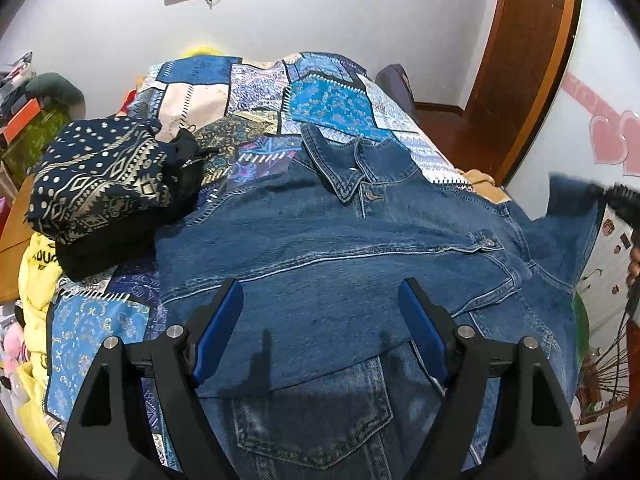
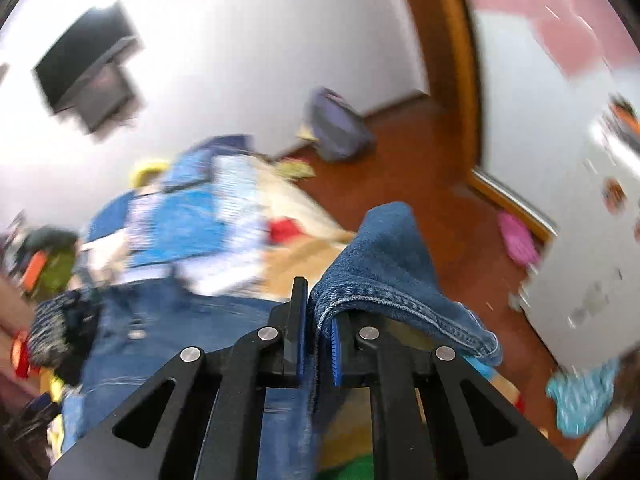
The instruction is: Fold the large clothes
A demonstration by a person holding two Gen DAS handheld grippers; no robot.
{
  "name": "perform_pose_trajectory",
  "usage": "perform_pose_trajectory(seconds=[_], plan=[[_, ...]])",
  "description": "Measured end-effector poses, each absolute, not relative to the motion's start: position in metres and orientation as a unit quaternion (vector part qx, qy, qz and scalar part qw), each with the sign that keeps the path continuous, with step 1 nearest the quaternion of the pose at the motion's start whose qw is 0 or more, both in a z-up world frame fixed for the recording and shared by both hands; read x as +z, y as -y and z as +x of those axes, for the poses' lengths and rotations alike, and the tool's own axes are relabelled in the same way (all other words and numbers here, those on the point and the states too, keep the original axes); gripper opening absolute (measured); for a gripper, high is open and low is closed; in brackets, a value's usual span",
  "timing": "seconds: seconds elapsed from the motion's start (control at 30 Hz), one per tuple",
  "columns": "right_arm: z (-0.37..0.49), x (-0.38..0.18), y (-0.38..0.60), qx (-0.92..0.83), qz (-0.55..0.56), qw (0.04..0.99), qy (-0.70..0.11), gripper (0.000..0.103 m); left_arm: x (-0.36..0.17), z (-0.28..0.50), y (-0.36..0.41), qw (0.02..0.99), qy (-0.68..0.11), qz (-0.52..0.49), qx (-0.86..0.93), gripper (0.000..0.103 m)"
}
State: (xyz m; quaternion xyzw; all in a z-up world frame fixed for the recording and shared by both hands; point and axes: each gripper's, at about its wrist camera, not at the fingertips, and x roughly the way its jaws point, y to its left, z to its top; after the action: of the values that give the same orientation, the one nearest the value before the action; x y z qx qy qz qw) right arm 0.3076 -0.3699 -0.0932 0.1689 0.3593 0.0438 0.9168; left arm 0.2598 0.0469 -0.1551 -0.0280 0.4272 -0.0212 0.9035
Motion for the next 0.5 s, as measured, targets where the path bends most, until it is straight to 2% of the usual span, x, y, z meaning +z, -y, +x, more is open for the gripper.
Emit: perform_pose_trajectory(seconds=[0.17, 0.5], plan=[[0.297, -0.066, 0.294, 0.147, 0.132, 0.915, -0.351, 0.009, -0.149, 0.246, -0.06, 0.908, -0.417, -0.03, -0.016, 0.079], [0.289, -0.156, 0.204, 0.203, 0.057, 0.849, -0.485, 0.009, -0.16, 0.227, -0.085, 0.901, -0.432, -0.046, -0.011, 0.079]])
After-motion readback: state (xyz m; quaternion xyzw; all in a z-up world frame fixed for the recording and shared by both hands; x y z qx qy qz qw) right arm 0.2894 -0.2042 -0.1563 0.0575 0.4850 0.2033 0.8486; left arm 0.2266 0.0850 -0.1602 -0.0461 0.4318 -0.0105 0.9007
